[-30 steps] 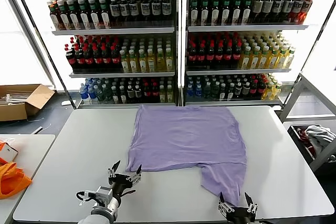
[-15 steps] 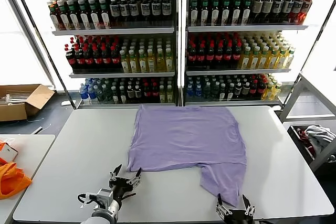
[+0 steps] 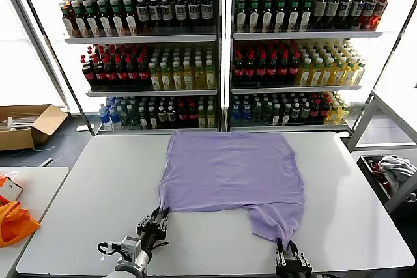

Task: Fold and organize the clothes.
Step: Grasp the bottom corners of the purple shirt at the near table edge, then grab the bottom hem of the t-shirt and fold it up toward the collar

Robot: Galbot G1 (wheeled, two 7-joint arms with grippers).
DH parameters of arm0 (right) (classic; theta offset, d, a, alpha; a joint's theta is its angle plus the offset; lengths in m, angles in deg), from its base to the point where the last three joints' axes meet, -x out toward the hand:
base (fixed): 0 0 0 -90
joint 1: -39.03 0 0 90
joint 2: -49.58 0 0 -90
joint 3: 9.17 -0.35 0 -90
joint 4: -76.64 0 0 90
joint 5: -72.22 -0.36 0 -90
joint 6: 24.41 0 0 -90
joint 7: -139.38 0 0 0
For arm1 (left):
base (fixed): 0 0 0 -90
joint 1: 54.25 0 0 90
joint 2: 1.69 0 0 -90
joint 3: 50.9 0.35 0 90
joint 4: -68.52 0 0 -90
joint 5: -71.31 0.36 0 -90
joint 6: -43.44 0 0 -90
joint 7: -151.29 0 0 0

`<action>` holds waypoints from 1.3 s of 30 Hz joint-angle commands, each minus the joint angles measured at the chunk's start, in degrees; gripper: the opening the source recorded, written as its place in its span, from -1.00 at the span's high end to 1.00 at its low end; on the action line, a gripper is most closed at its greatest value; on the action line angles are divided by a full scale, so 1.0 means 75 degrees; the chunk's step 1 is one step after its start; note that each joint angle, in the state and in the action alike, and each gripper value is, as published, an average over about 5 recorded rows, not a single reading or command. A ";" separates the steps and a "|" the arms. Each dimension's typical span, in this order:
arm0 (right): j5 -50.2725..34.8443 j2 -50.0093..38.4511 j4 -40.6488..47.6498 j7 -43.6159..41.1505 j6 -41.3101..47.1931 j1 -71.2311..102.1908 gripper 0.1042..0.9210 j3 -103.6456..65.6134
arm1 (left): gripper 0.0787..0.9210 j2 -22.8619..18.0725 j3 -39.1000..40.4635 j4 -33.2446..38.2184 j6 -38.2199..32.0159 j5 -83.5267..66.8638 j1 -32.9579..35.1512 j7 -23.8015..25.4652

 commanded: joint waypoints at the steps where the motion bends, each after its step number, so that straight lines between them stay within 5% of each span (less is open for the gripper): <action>1: 0.0012 -0.0028 0.0107 -0.0088 -0.0102 -0.0009 0.71 0.0007 | 0.70 -0.0046 -0.0027 -0.0117 -0.0091 0.0003 -0.0053 0.0019; 8: -0.0002 -0.0037 -0.0043 -0.0202 -0.0390 -0.0073 0.98 -0.0127 | 0.99 -0.0136 -0.0016 -0.0011 -0.0414 0.0040 -0.0068 -0.0034; 18: 0.0176 0.0262 -0.0444 -0.0741 -0.0871 -0.0634 0.98 -0.0632 | 0.99 -0.0193 0.0049 0.0675 -0.0979 -0.0012 -0.0066 0.0025; 39: 0.0134 0.0067 0.1329 -0.1189 -0.0294 -0.4207 0.98 -0.0668 | 0.99 -0.0168 0.0214 -0.0351 -0.1115 -0.0500 -0.1525 -0.0044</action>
